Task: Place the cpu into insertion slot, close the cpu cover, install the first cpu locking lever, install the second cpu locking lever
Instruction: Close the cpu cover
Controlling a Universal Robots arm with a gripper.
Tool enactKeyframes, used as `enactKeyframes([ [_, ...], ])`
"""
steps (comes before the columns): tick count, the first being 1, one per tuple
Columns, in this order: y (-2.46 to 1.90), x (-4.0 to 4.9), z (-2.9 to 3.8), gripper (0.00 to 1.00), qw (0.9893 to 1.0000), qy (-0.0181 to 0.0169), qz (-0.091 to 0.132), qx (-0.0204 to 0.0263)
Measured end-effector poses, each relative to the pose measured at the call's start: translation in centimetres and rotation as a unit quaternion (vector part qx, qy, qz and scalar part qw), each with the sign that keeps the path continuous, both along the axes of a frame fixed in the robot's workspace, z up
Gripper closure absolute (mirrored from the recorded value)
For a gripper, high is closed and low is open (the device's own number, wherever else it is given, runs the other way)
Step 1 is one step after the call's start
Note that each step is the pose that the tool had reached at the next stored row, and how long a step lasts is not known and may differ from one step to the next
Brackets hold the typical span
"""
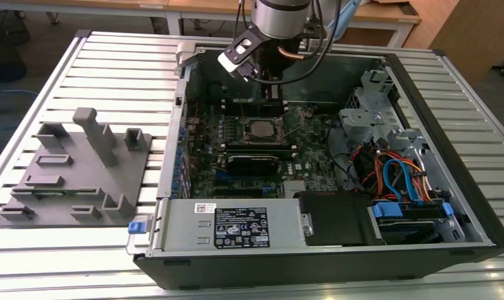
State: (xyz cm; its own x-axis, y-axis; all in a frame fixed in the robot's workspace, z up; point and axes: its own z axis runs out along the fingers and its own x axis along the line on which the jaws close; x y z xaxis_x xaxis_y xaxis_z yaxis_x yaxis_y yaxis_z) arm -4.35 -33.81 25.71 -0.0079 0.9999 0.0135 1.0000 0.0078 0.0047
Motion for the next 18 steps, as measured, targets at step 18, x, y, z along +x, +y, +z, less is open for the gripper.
enactKeyframes([
  [18, 0.00, 0.11, 0.91, 0.90, 1.0000, 0.0000, 0.000, 0.0000],
])
